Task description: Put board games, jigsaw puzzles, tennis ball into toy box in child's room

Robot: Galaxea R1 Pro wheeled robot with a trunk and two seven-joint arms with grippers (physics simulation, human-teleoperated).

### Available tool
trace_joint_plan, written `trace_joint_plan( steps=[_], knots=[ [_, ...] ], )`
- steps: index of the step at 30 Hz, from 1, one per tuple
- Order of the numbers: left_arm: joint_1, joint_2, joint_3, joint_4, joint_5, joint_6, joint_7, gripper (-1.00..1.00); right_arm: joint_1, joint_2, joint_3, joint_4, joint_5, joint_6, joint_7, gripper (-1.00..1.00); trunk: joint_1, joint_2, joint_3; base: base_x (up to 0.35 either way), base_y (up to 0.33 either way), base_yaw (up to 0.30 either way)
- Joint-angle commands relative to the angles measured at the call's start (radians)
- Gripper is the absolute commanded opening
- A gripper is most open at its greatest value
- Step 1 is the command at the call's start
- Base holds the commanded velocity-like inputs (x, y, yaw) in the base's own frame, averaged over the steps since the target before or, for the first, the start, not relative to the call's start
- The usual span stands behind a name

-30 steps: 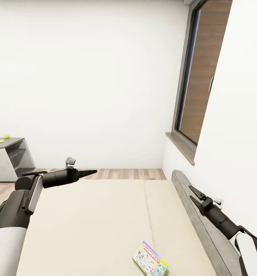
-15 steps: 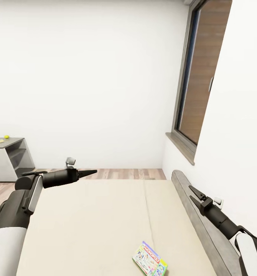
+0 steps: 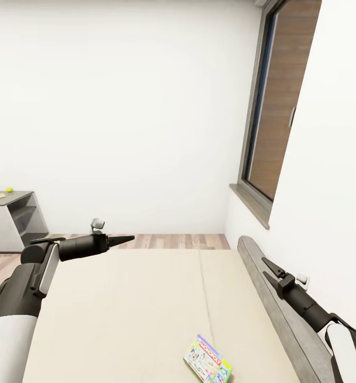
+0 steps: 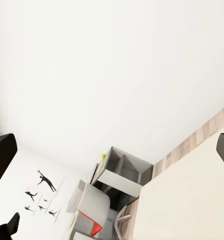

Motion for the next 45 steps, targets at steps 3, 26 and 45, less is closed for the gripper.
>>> trace_joint_plan(
  steps=[3,26,45],
  knots=[
    [0.000,0.000,0.000,0.000,0.003,0.008,-0.001,1.00,-0.001,0.000,-0.001,0.000,-0.003,-0.012,0.001,1.00,0.000,-0.001,0.000,0.000,0.000,0.000],
    [0.000,0.002,0.000,0.000,0.003,0.008,-0.001,1.00,-0.026,-0.002,0.258,-0.001,0.059,-0.036,-0.568,1.00,0.000,-0.001,0.000,0.000,0.000,0.000],
    [0.000,0.003,0.001,0.033,0.003,0.005,-0.002,1.00,-0.268,0.034,0.472,0.420,0.064,-0.101,-0.882,1.00,0.000,-0.001,0.000,0.000,0.000,0.000]
  ],
)
